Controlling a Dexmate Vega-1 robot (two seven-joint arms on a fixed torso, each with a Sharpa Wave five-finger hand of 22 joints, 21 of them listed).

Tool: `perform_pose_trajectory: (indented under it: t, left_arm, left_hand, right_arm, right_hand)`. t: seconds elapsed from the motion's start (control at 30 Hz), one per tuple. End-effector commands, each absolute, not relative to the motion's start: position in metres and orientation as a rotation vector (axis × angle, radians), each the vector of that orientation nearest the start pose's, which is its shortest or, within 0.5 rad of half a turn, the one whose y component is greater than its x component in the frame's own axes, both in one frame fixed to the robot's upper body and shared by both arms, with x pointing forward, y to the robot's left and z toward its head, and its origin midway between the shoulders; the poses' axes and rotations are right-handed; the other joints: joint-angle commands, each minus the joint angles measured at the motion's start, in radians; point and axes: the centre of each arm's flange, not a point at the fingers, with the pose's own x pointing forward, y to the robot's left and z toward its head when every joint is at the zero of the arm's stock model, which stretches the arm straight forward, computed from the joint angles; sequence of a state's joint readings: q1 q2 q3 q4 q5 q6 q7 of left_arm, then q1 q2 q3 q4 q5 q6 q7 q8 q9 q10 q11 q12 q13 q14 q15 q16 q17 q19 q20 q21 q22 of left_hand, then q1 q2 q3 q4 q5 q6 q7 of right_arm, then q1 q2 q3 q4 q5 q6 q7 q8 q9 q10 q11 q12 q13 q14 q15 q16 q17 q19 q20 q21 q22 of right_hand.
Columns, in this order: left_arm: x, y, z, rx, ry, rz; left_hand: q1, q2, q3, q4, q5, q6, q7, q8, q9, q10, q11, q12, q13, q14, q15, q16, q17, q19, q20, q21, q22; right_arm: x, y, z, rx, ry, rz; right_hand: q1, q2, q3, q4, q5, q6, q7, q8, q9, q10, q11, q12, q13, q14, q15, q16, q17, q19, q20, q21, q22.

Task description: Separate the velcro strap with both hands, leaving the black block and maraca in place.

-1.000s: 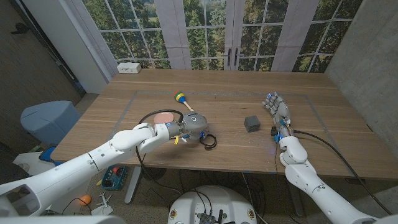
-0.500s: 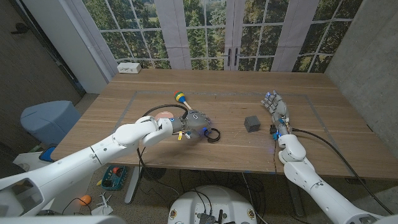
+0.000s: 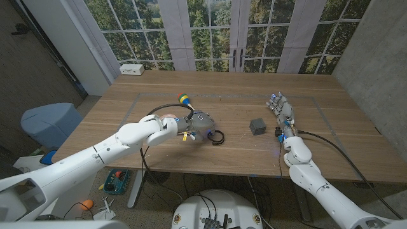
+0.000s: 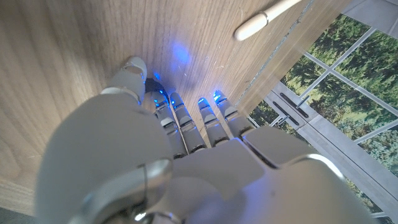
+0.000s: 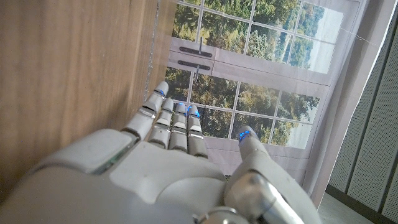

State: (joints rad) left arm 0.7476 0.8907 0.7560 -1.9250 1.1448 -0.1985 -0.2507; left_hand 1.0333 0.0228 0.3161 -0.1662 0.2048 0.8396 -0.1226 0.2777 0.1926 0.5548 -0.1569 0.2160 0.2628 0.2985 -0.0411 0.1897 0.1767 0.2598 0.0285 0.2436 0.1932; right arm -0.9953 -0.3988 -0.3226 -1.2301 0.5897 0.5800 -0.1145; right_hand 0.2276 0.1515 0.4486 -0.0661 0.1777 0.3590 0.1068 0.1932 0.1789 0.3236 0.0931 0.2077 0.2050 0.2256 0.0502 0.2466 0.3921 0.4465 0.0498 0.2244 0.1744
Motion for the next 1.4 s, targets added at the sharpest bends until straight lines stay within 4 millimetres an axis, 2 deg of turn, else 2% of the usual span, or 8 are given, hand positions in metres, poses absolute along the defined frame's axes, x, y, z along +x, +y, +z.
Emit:
perform_pose_trajectory:
  t: [0.03, 0.17, 0.33, 0.47, 0.73, 0.97, 1.17, 1.4]
  left_arm:
    - [0.547, 0.136, -0.061, 2.182, -0.980, -0.287]
    - [0.551, 0.138, -0.065, 2.170, -0.958, -0.285]
    - [0.552, 0.139, -0.068, 2.149, -0.955, -0.288]
    - [0.553, 0.139, -0.070, 2.158, -0.937, -0.290]
    - [0.559, 0.139, -0.070, 2.143, -0.902, -0.306]
    - [0.562, 0.140, -0.062, 2.078, -0.898, -0.299]
    - [0.565, 0.142, -0.052, 1.984, -0.916, -0.279]
    - [0.567, 0.144, -0.036, 1.844, -0.920, -0.184]
  left_hand:
    - [0.012, 0.000, 0.000, -0.005, 0.010, 0.083, 0.004, 0.015, 0.012, 0.003, -0.003, 0.005, 0.007, 0.031, -0.088, 0.008, 0.001, 0.027, -0.006, 0.010, 0.002]
    - [0.009, -0.012, -0.006, -0.005, 0.008, 0.117, 0.014, 0.027, 0.017, -0.033, -0.013, -0.007, 0.004, 0.031, -0.088, 0.005, 0.001, 0.030, -0.009, 0.010, 0.002]
    - [0.007, -0.020, -0.012, -0.003, 0.005, 0.126, 0.010, 0.026, 0.020, -0.085, 0.005, -0.022, -0.005, 0.016, -0.068, -0.002, 0.002, 0.025, -0.003, 0.006, 0.003]
    - [0.022, 0.016, 0.002, -0.001, 0.010, 0.242, 0.038, 0.058, 0.021, -0.071, -0.008, -0.010, -0.020, 0.017, -0.076, 0.000, 0.001, 0.027, -0.004, 0.006, 0.004]
    - [0.032, 0.033, 0.009, -0.004, 0.013, 0.262, 0.068, 0.056, 0.022, -0.070, -0.022, -0.009, -0.030, 0.017, -0.103, -0.001, 0.000, 0.036, -0.020, 0.009, 0.004]
    - [0.040, 0.042, 0.014, -0.006, 0.016, 0.259, 0.083, 0.058, 0.039, -0.088, -0.009, -0.013, -0.036, 0.012, -0.100, -0.004, -0.001, 0.037, -0.021, 0.009, 0.004]
    - [0.037, 0.054, 0.013, -0.002, 0.017, 0.250, 0.065, 0.063, 0.064, -0.145, 0.019, -0.028, -0.043, -0.005, -0.078, -0.007, 0.000, 0.037, -0.020, 0.009, 0.005]
    - [0.030, 0.060, 0.009, 0.001, 0.017, 0.244, 0.050, 0.068, 0.079, -0.183, 0.031, -0.032, -0.047, -0.020, -0.065, -0.008, 0.001, 0.036, -0.017, 0.009, 0.005]
  right_arm:
    - [0.628, -0.297, -0.102, 0.154, -0.693, 0.020]
    - [0.630, -0.295, -0.100, 0.151, -0.694, 0.027]
    - [0.632, -0.293, -0.098, 0.150, -0.690, 0.032]
    - [0.633, -0.291, -0.096, 0.145, -0.692, 0.034]
    - [0.634, -0.291, -0.093, 0.127, -0.689, 0.032]
    - [0.637, -0.291, -0.091, 0.125, -0.682, 0.031]
    - [0.638, -0.290, -0.090, 0.117, -0.672, 0.024]
    - [0.634, -0.289, -0.086, 0.080, -0.675, -0.004]
  right_hand:
    - [0.011, 0.014, 0.002, 0.005, 0.000, 0.006, 0.002, 0.004, 0.006, 0.014, 0.000, 0.003, 0.003, 0.010, 0.001, 0.003, 0.003, 0.012, 0.003, -0.002, 0.002]
    - [0.012, 0.013, 0.003, 0.004, 0.000, 0.007, 0.001, 0.004, 0.006, 0.016, -0.001, 0.003, 0.003, 0.012, 0.000, 0.004, 0.003, 0.015, 0.002, -0.002, 0.002]
    - [0.012, 0.013, 0.003, 0.003, 0.000, 0.008, 0.001, 0.004, 0.006, 0.017, -0.002, 0.003, 0.003, 0.013, -0.001, 0.005, 0.003, 0.017, 0.001, -0.002, 0.002]
    - [0.012, 0.014, 0.003, 0.003, 0.000, 0.008, 0.000, 0.004, 0.006, 0.017, -0.001, 0.003, 0.003, 0.015, -0.002, 0.005, 0.003, 0.018, 0.000, -0.003, 0.002]
    - [0.011, 0.013, 0.003, 0.003, 0.000, 0.010, 0.000, 0.004, 0.006, 0.018, -0.003, 0.003, 0.003, 0.016, -0.004, 0.006, 0.003, 0.019, 0.000, -0.004, 0.002]
    - [0.011, 0.013, 0.003, 0.003, -0.001, 0.011, 0.000, 0.004, 0.006, 0.019, -0.003, 0.003, 0.003, 0.016, -0.004, 0.006, 0.003, 0.021, -0.001, -0.005, 0.002]
    - [0.013, 0.014, 0.004, 0.001, 0.000, 0.012, 0.000, 0.004, 0.006, 0.019, -0.002, 0.002, 0.003, 0.015, -0.004, 0.005, 0.003, 0.021, -0.001, -0.006, 0.002]
    - [0.083, 0.014, 0.043, -0.058, 0.016, 0.014, -0.007, 0.004, 0.005, 0.022, -0.007, 0.001, 0.002, 0.016, -0.003, -0.004, -0.013, 0.020, 0.000, -0.012, 0.001]
